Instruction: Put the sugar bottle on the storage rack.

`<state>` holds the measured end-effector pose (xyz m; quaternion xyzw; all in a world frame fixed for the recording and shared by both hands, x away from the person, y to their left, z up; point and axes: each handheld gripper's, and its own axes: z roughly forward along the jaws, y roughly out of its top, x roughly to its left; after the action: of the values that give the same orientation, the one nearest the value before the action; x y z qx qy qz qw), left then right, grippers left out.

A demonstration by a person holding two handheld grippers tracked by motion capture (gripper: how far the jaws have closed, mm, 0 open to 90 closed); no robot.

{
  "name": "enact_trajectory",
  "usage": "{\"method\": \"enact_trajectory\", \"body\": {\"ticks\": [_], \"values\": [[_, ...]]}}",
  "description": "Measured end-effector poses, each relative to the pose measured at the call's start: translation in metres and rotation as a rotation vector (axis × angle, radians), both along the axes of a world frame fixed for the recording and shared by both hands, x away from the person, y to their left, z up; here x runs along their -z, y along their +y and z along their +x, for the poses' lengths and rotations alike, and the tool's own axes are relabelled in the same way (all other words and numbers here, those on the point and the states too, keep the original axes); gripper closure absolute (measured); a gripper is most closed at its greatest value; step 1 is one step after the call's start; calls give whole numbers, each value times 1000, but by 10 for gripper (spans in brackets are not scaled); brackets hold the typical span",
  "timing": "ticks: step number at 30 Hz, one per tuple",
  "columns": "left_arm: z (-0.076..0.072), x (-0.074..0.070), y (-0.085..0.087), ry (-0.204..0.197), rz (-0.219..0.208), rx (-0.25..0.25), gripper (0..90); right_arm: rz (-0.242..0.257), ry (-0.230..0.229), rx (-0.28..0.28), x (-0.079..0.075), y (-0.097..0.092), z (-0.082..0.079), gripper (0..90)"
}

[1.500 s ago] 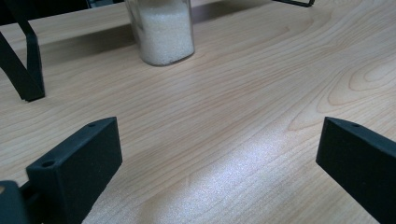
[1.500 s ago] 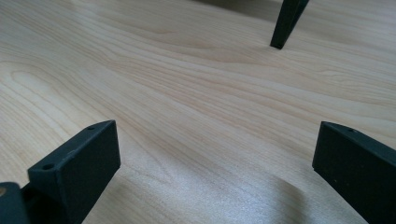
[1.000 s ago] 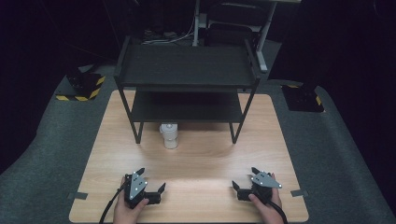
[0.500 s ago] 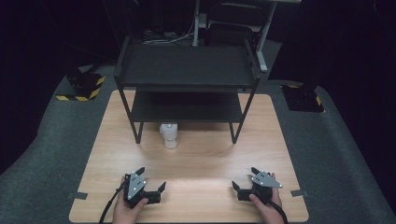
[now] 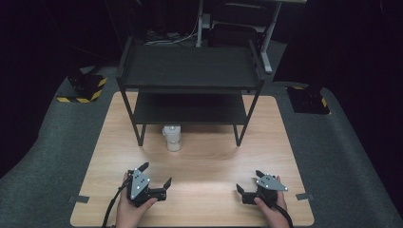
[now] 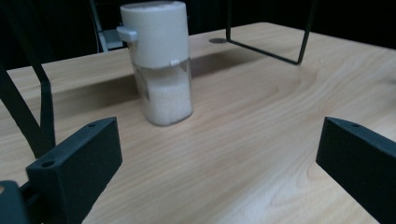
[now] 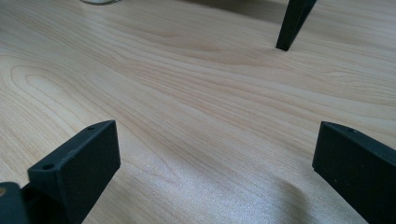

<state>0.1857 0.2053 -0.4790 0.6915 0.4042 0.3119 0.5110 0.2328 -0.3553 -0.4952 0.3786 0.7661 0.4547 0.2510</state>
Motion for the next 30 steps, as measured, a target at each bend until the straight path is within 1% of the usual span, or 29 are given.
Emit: {"method": "enact_trajectory", "body": {"ticks": [3, 5, 8, 10, 13, 16, 18, 20, 23, 24, 26, 28, 29, 30], "values": [[7, -4, -3, 0, -13, -1, 5, -1, -2, 1, 0, 0, 0, 5], [10, -5, -5, -3, -14, -9, 5, -1, -2, 1, 0, 0, 0, 5], [16, -5, -10, -10, -6, -34, 5, 1, -3, 1, 0, 0, -1, 5], [21, -5, -12, -12, 4, -39, 5, 1, -3, 0, 0, 0, 0, 5], [30, -3, -20, -19, 20, -56, 5, 3, -5, 1, 1, 0, -1, 5], [39, -1, -29, -9, 14, -76, 5, 4, -6, 1, 1, -1, -1, 5], [46, 2, -34, 0, -4, -84, 6, 4, -8, 0, 1, -1, -1, 5], [52, 5, -42, -8, 5, -98, 8, 5, -9, 2, 1, -1, -1, 5], [63, 8, -53, -8, 12, -130, 14, 8, -10, 2, 2, -1, -1, 5], [68, 9, -58, -7, 7, -155, 15, 8, -11, 2, 2, -1, -1, 5], [75, 11, -63, -6, -7, -186, 26, 9, -11, 1, 2, -1, -1, 5], [82, 11, -68, 2, -32, -219, 31, 10, -11, 0, 2, -2, -1, 5], [86, 11, -70, 7, -36, -227, 36, 12, -13, 0, 2, -2, -1, 5], [90, 11, -75, 8, -30, -242, 51, 13, -14, 0, 2, -2, -1, 5]]}}
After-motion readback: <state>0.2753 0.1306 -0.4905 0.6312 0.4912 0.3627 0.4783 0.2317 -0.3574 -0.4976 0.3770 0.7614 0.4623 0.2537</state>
